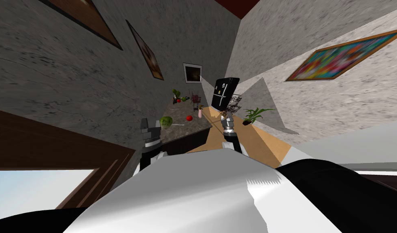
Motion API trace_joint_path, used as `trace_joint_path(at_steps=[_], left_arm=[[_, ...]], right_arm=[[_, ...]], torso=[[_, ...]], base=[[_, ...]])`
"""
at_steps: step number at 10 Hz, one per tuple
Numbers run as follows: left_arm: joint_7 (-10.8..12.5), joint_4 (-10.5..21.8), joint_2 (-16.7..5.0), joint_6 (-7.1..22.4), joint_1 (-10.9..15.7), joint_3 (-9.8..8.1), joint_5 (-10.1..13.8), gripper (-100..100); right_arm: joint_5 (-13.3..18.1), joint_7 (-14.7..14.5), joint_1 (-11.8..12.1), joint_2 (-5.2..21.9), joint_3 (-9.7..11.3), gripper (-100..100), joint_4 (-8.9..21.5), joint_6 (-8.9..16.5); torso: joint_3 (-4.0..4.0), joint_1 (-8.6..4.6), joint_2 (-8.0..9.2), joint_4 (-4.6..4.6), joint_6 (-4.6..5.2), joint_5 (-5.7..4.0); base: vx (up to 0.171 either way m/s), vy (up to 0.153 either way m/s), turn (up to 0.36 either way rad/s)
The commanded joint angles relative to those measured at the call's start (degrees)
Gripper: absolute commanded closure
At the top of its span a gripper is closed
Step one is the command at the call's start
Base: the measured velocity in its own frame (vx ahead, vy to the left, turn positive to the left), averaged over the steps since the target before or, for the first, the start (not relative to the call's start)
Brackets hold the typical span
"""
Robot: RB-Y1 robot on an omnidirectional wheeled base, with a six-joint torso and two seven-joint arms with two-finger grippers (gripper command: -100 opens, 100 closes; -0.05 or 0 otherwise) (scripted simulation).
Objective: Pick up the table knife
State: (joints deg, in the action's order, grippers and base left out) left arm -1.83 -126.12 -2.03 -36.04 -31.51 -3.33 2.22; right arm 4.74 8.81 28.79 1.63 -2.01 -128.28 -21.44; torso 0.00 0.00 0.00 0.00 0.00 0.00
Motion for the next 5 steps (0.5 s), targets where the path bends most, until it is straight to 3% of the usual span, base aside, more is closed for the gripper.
trace_joint_path(at_steps=[1, 5], left_arm=[[-0.6, 2.4, -2.0, 1.7, 2.5, -0.22, -0.1, -100], [-1.8, 8.6, -5.6, 6.6, 8.6, -0.7, -0.4, -100]], right_arm=[[0.0, 0.0, 0.0, 0.0, 0.0, 0, 0.0, 0.0], [0.0, 0.0, 0.0, 0.0, 0.0, 0, 0.0, 0.0]], torso=[[0.0, 0.0, 0.0, 0.0, 0.0, 0.0], [0.0, -0.05, 0.0, 0.0, 0.01, -0.01]], base=[[-0.004, -0.012, -0.036], [-0.007, -0.017, -0.035]])
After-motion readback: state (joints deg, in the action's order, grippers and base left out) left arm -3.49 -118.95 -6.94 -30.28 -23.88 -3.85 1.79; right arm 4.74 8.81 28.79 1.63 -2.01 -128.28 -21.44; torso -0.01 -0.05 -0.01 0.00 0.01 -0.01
